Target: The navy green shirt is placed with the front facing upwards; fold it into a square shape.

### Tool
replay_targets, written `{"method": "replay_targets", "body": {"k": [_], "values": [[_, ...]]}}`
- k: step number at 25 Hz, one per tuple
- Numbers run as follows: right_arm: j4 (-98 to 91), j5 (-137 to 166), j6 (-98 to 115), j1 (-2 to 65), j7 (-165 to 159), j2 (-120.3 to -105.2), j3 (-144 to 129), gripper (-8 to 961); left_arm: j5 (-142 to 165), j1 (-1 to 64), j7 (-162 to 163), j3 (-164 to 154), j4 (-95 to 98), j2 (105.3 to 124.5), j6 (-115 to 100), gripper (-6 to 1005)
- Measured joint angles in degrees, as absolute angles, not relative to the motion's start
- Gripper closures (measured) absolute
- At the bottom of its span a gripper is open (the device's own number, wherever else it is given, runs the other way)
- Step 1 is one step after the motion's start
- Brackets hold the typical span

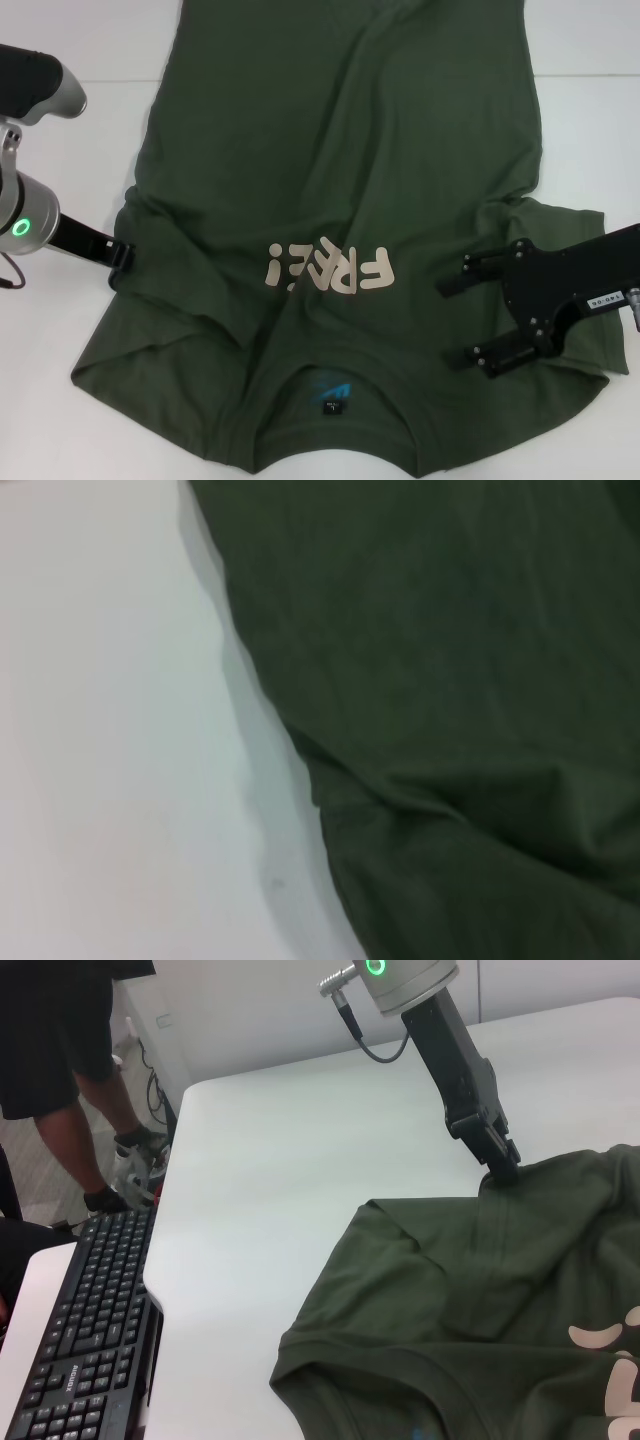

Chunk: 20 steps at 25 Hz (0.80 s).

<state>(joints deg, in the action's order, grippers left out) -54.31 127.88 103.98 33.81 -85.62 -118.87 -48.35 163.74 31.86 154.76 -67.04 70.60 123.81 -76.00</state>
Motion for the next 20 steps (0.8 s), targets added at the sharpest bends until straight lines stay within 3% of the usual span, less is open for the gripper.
{"method": "replay_targets", "body": {"k": [5, 10, 13, 20], "values": [[-54.33, 127.89, 104.01, 33.84, -85.68, -118.85, -48.38, 70, 163.74, 32.46, 155.04, -67.49, 69.7, 123.77, -75.81, 716], [-54.34, 127.88, 103.93, 33.86, -85.75, -118.82, -48.53, 70, 163.74, 32.37, 154.85, -67.5, 69.71, 123.79, -75.49, 937], [-54.34, 127.88, 103.9, 33.98, -85.72, -118.82, -48.58, 70, 163.7, 32.25, 154.59, -67.7, 71.16, 123.99, -75.7, 995], [-54.32, 127.88, 103.9, 34.18, -85.61, -118.97, -48.6, 69, 159.4, 33.54, 153.56, -68.58, 75.05, 124.16, -77.53, 995]]}}
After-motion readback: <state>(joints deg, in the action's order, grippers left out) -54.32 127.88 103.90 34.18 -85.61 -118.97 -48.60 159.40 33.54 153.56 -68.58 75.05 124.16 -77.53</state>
